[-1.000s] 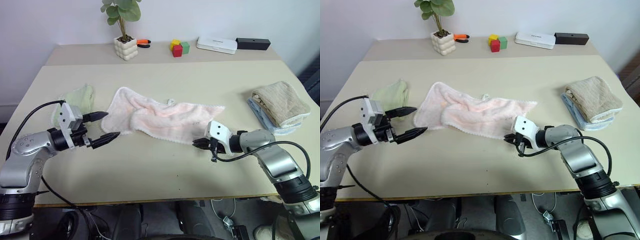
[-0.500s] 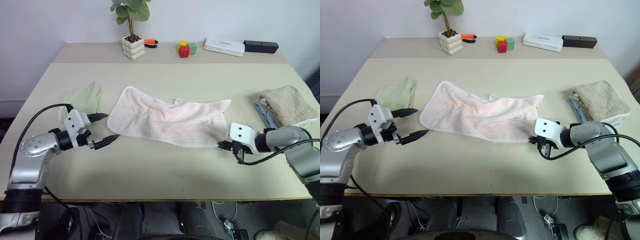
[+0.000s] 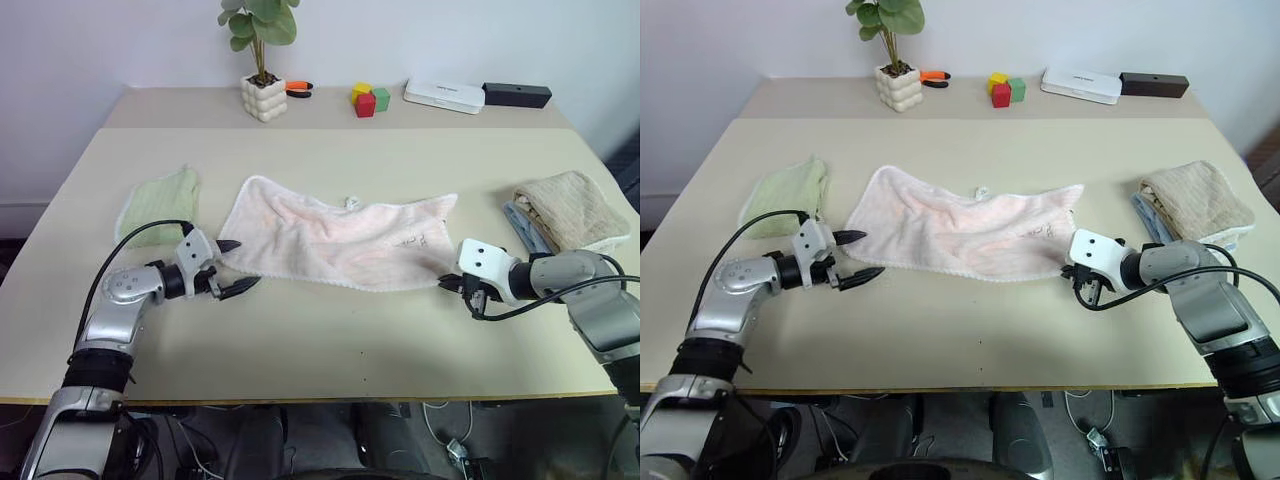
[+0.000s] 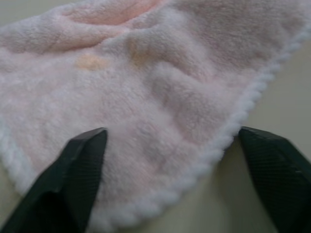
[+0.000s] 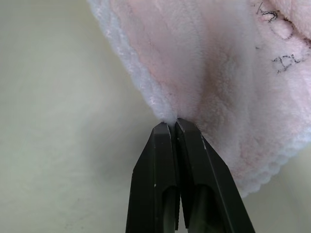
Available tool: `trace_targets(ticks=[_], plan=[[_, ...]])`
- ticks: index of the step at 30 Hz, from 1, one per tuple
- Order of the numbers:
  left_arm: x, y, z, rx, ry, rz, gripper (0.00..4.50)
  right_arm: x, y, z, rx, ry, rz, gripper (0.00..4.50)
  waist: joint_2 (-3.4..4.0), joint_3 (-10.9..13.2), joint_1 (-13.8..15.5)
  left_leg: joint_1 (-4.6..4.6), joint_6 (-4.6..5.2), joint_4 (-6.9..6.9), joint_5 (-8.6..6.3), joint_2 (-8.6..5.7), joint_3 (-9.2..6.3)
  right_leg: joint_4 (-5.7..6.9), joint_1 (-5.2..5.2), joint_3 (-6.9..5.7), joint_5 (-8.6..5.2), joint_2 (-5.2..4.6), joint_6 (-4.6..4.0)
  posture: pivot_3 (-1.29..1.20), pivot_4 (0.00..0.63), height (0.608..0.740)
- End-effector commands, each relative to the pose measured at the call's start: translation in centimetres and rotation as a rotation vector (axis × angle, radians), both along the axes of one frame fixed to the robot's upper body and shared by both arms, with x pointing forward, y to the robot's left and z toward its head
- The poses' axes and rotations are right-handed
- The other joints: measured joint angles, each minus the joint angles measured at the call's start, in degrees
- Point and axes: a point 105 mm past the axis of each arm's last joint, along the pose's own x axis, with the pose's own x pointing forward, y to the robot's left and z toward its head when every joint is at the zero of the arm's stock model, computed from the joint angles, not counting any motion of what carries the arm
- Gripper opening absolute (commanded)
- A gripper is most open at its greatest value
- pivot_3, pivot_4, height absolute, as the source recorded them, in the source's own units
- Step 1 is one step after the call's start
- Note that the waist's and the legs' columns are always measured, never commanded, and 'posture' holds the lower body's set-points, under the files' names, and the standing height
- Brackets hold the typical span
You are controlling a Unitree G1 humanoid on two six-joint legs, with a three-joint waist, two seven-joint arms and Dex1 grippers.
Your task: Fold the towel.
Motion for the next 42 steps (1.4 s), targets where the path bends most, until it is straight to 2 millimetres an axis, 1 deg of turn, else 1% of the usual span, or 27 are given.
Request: trace_targets(ticks=[1, 5, 6, 7, 8, 11, 12, 13, 15, 17, 20, 25, 30, 31, 32, 34, 37, 40, 42], plan=[[0.0, -0.1, -1.8, 0.032, 0.086, 0.038, 2.65, 0.0, -0.4, -0.5, -0.013, 0.007, -0.033, 0.00, 0.04, 0.0, 0.0, 0.03, 0.00, -0.01, 0.00, 0.00, 0.00, 0.00, 0.02, 0.00, 0.00, 0.00, 0.00, 0.00, 0.150, 0.740], [-0.4, 0.3, -2.1, 0.030, 0.146, 0.051, 0.62, 0.4, -0.3, 0.1, 0.006, -0.022, -0.039, 0.00, 0.07, -0.1, -0.2, 0.10, 0.00, -0.01, 0.00, 0.00, 0.00, 0.01, 0.08, 0.01, 0.00, 0.01, 0.00, 0.00, 0.150, 0.740], [-0.5, 0.5, -2.1, 0.021, 0.162, 0.060, 0.18, 0.5, -0.2, 0.2, 0.008, -0.029, -0.039, 0.00, 0.07, -0.1, -0.2, 0.11, 0.00, -0.02, 0.00, 0.00, 0.00, 0.01, 0.08, 0.01, 0.00, 0.01, 0.00, 0.00, 0.150, 0.740], [-0.6, 0.6, -1.8, 0.008, 0.158, 0.061, 0.03, 0.6, -0.2, 0.2, 0.016, -0.026, -0.036, 0.00, 0.08, -0.1, -0.3, 0.11, 0.00, -0.03, 0.00, 0.01, 0.00, 0.01, 0.07, 0.01, 0.00, 0.02, 0.00, 0.00, 0.150, 0.740], [-0.7, 0.6, -1.5, -0.001, 0.153, 0.061, 0.03, 0.5, -0.1, 0.2, 0.022, -0.024, -0.034, 0.00, 0.09, -0.1, -0.5, 0.12, 0.01, -0.04, 0.00, 0.01, 0.00, 0.01, 0.07, 0.01, 0.00, 0.02, 0.00, 0.00, 0.150, 0.740], [-2.0, 0.2, 0.2, -0.106, 0.207, 0.007, 0.03, 0.2, 0.0, 0.2, 0.046, -0.005, -0.017, 0.00, 0.10, -0.1, -1.2, 0.09, 0.01, -0.08, 0.00, 0.02, 0.00, 0.02, 0.04, 0.00, 0.01, 0.01, 0.04, 0.00, 0.150, 0.740], [-2.6, 0.1, 0.9, -0.122, 0.204, -0.020, 0.03, 0.2, -0.4, 0.2, 0.035, -0.009, -0.017, 0.00, 0.10, -0.1, -1.4, 0.06, 0.01, -0.09, 0.00, 0.02, 0.00, 0.02, 0.00, 0.00, 0.01, 0.01, 0.06, 0.00, 0.150, 0.740], [-3.0, 0.0, 1.3, -0.127, 0.199, -0.035, 0.03, 0.3, -0.7, 0.2, 0.025, -0.013, -0.019, 0.00, 0.09, 0.0, -1.4, 0.06, 0.01, -0.11, -0.01, 0.02, -0.01, 0.03, -0.01, 0.00, 0.01, 0.01, 0.08, 0.00, 0.150, 0.740], [-4.5, 0.4, 1.9, -0.062, 0.172, -0.082, 0.03, 0.2, -1.7, 0.2, 0.019, -0.008, -0.042, 0.00, 0.06, 0.0, -1.4, -0.02, 0.02, -0.11, -0.01, 0.02, -0.01, 0.03, -0.08, 0.00, 0.00, 0.01, 0.10, 0.00, 0.150, 0.740], [-5.6, 0.8, 2.1, -0.026, 0.174, -0.099, 0.03, -0.4, -1.8, 0.5, 0.058, 0.026, -0.042, 0.00, 0.07, 0.0, -1.2, -0.07, 0.02, -0.11, -0.01, 0.02, -0.01, 0.02, -0.12, 0.00, -0.01, 0.00, 0.08, 0.00, 0.150, 0.740], [-6.9, 1.0, 2.7, -0.016, 0.176, -0.122, 0.03, -2.5, -1.5, 1.2, 0.097, 0.105, 0.007, 0.00, 0.17, 0.1, -0.5, -0.16, 0.02, -0.08, -0.01, 0.00, -0.01, -0.02, -0.15, 0.00, -0.10, -0.05, -0.08, 0.00, 0.150, 0.740], [-9.6, 1.4, 2.9, 0.014, 0.212, -0.163, 0.03, -4.6, -3.0, 1.7, 0.040, 0.168, 0.020, 0.00, 0.25, 0.1, -0.2, -0.18, 0.02, -0.08, -0.02, 0.01, 0.05, -0.06, -0.22, 0.02, -0.13, -0.05, -0.14, 0.00, 0.150, 0.740], [-11.5, 1.4, 3.2, 0.019, 0.237, -0.169, 0.03, -5.6, -4.3, 1.7, -0.003, 0.193, 0.011, 0.00, 0.25, 0.1, -0.3, -0.19, 0.02, -0.08, -0.02, 0.03, 0.09, -0.06, -0.26, 0.03, -0.14, -0.05, -0.17, 0.00, 0.150, 0.740], [-11.9, 1.5, 2.9, 0.044, 0.247, -0.165, 0.03, -6.0, -4.3, 1.7, -0.012, 0.201, 0.023, 0.00, 0.26, 0.2, -0.2, -0.19, 0.02, -0.08, -0.02, 0.03, 0.11, -0.07, -0.26, 0.04, -0.15, -0.06, -0.17, 0.00, 0.150, 0.740], [-12.2, 1.9, 2.3, 0.090, 0.265, -0.152, 0.03, -6.2, -4.3, 1.7, -0.015, 0.205, 0.028, 0.00, 0.25, 0.2, -0.1, -0.20, 0.02, -0.07, -0.02, 0.03, 0.12, -0.07, -0.28, 0.05, -0.15, -0.06, -0.17, 0.00, 0.150, 0.740], [-12.0, 2.7, 1.5, 0.126, 0.279, -0.104, 0.03, -6.7, -4.4, 1.5, -0.027, 0.220, 0.033, 0.00, 0.31, 0.2, -0.1, -0.20, 0.03, -0.09, -0.03, 0.03, 0.12, -0.07, -0.28, 0.05, -0.15, -0.05, -0.17, 0.00, 0.150, 0.740], [-11.5, 3.0, 1.5, 0.078, 0.303, -0.068, 0.03, -6.9, -4.6, 1.1, -0.038, 0.240, 0.022, 0.00, 0.30, 0.2, -0.1, -0.20, 0.03, -0.05, -0.02, 0.03, 0.12, -0.07, -0.28, 0.05, -0.15, -0.05, -0.18, 0.00, 0.150, 0.740], [-11.2, 2.9, 1.7, 0.036, 0.340, -0.064, 0.96, -7.2, -4.1, 1.0, -0.001, 0.274, 0.023, 0.86, 0.30, 0.2, -0.1, -0.20, 0.02, -0.04, -0.03, 0.03, 0.14, -0.08, -0.28, 0.05, -0.15, -0.06, -0.18, 0.00, 0.150, 0.740], [-10.9, 2.7, 2.3, 0.010, 0.332, -0.073, 1.97, -6.9, -3.9, 1.3, 0.019, 0.266, 0.020, 1.87, 0.29, 0.2, -0.1, -0.21, 0.03, -0.07, -0.03, 0.03, 0.14, -0.07, -0.32, 0.05, -0.15, -0.05, -0.19, 0.00, 0.150, 0.740]])
